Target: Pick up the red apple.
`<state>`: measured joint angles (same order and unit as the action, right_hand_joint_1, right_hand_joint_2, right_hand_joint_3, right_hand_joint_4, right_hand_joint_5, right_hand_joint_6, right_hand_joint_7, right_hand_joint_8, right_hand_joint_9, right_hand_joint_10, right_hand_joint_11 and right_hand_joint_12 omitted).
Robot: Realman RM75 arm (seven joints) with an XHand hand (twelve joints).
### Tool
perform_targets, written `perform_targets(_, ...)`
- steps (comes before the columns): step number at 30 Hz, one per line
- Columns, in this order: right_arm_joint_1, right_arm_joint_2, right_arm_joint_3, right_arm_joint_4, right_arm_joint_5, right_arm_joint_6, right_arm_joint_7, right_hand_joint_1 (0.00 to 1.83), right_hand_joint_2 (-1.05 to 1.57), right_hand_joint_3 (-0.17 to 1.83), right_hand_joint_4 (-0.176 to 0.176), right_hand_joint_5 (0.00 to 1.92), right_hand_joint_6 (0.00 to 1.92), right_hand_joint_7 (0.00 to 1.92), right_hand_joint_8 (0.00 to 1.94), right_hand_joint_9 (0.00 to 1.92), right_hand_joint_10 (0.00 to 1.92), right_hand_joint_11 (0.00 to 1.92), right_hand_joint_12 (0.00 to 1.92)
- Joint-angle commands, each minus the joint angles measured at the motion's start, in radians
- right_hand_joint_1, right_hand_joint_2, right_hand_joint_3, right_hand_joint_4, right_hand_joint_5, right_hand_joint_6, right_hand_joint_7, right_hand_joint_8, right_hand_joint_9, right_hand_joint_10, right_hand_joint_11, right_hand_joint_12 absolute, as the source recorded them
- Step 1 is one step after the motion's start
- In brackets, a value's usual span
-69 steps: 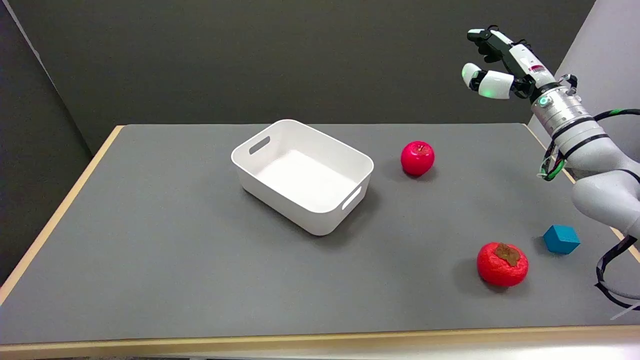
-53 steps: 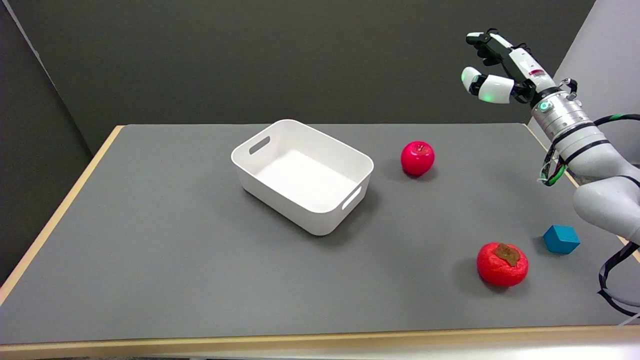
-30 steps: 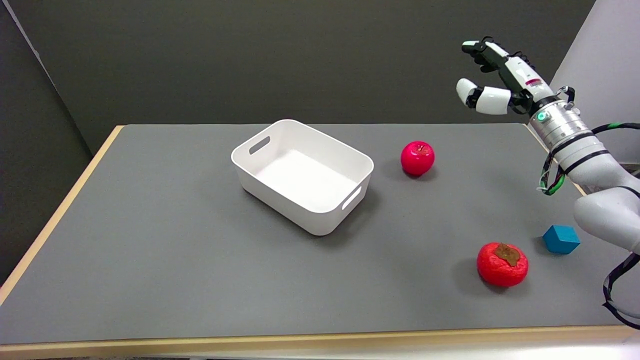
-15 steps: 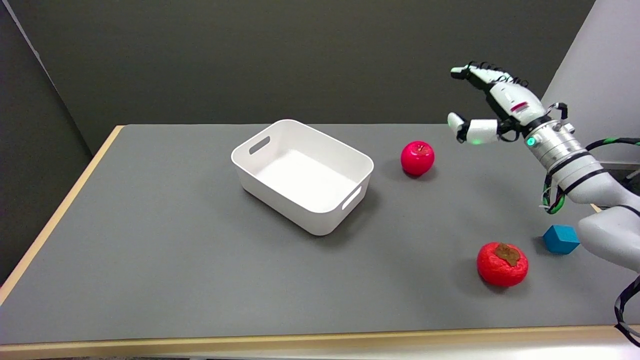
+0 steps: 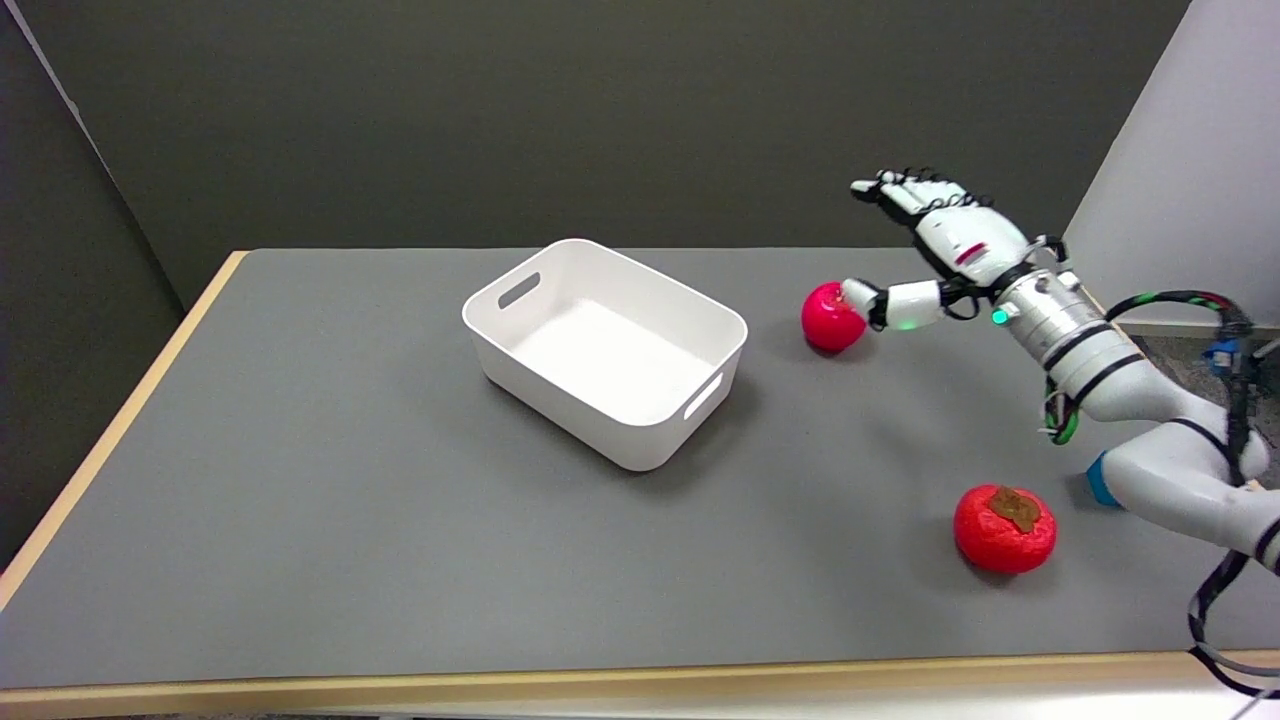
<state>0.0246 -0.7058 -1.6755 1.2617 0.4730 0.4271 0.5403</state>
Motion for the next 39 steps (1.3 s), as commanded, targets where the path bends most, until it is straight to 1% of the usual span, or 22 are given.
perform_targets(1, 0.316, -0.090, -0.327, -0.289, -0.124, 0.000, -0.044, 0.33, 0.53, 0.95, 0.064, 0.02, 0.25, 0.00, 0.09, 0.00, 0.26, 0.00, 0.89)
perform_targets(3, 0.347, -0.115, -0.353, -0.348, -0.124, 0.004, -0.043, 0.31, 0.53, 0.92, 0.064, 0.02, 0.25, 0.00, 0.08, 0.00, 0.26, 0.00, 0.94)
perform_targets(6, 0.376, -0.148, -0.366, -0.410, -0.124, 0.007, -0.043, 0.30, 0.52, 0.92, 0.066, 0.01, 0.22, 0.00, 0.04, 0.00, 0.23, 0.00, 0.92)
perform_targets(9, 0.385, -0.163, -0.370, -0.451, -0.124, 0.010, -0.043, 0.29, 0.52, 0.93, 0.068, 0.01, 0.21, 0.00, 0.02, 0.00, 0.22, 0.00, 0.90)
perform_targets(11, 0.385, -0.172, -0.370, -0.477, -0.118, 0.010, -0.043, 0.29, 0.52, 0.93, 0.067, 0.01, 0.21, 0.00, 0.04, 0.00, 0.26, 0.00, 0.91)
perform_targets(14, 0.383, -0.176, -0.370, -0.493, -0.117, 0.011, -0.043, 0.25, 0.51, 0.95, 0.069, 0.03, 0.19, 0.03, 0.16, 0.02, 0.47, 0.00, 0.94)
perform_targets(19, 0.379, -0.182, -0.370, -0.497, -0.120, 0.028, -0.043, 0.29, 0.53, 0.97, 0.070, 0.06, 0.18, 0.08, 0.19, 0.06, 0.55, 0.02, 0.95)
perform_targets(22, 0.378, -0.186, -0.371, -0.492, -0.123, 0.043, -0.043, 0.38, 0.56, 0.98, 0.067, 0.06, 0.22, 0.09, 0.21, 0.08, 0.56, 0.04, 0.98)
perform_targets(24, 0.383, -0.189, -0.377, -0.492, -0.123, 0.052, -0.043, 0.45, 0.60, 0.94, 0.062, 0.05, 0.28, 0.09, 0.24, 0.11, 0.53, 0.03, 1.07)
perform_targets(26, 0.387, -0.191, -0.379, -0.492, -0.123, 0.058, -0.043, 0.50, 0.63, 0.96, 0.053, 0.08, 0.30, 0.14, 0.25, 0.16, 0.57, 0.09, 1.12)
perform_targets(28, 0.389, -0.194, -0.381, -0.484, -0.123, 0.069, -0.043, 0.56, 0.66, 1.02, 0.050, 0.11, 0.36, 0.19, 0.31, 0.23, 0.65, 0.21, 1.19)
perform_targets(30, 0.389, -0.194, -0.384, -0.475, -0.123, 0.077, -0.042, 0.70, 0.70, 1.02, 0.049, 0.15, 0.41, 0.25, 0.36, 0.29, 0.71, 0.30, 1.35)
perform_targets(32, 0.387, -0.194, -0.385, -0.463, -0.123, 0.089, -0.042, 0.88, 0.74, 1.01, 0.042, 0.19, 0.50, 0.31, 0.44, 0.38, 0.80, 0.43, 1.52)
perform_targets(33, 0.387, -0.194, -0.386, -0.454, -0.123, 0.096, -0.042, 0.96, 0.79, 0.97, 0.038, 0.20, 0.71, 0.36, 0.60, 0.45, 0.90, 0.53, 1.59)
perform_targets(34, 0.386, -0.194, -0.388, -0.447, -0.123, 0.100, -0.042, 1.03, 0.85, 0.92, 0.035, 0.21, 0.99, 0.41, 0.80, 0.52, 1.02, 0.64, 1.63)
perform_targets(35, 0.386, -0.194, -0.388, -0.445, -0.123, 0.103, -0.042, 1.11, 0.95, 0.77, 0.031, 0.22, 1.18, 0.47, 1.05, 0.57, 1.11, 0.72, 1.68)
perform_targets(36, 0.383, -0.193, -0.389, -0.439, -0.123, 0.107, -0.042, 1.21, 1.11, 0.45, 0.026, 0.25, 1.25, 0.53, 1.41, 0.60, 1.16, 0.75, 1.73)
perform_targets(37, 0.382, -0.191, -0.389, -0.433, -0.124, 0.109, -0.042, 1.27, 1.22, 0.22, 0.005, 0.30, 1.36, 0.58, 1.62, 0.63, 1.26, 0.79, 1.77)
perform_targets(39, 0.380, -0.190, -0.389, -0.427, -0.133, 0.113, -0.042, 1.29, 1.27, 0.09, -0.092, 0.44, 1.68, 0.60, 1.51, 0.73, 1.64, 0.88, 1.86)
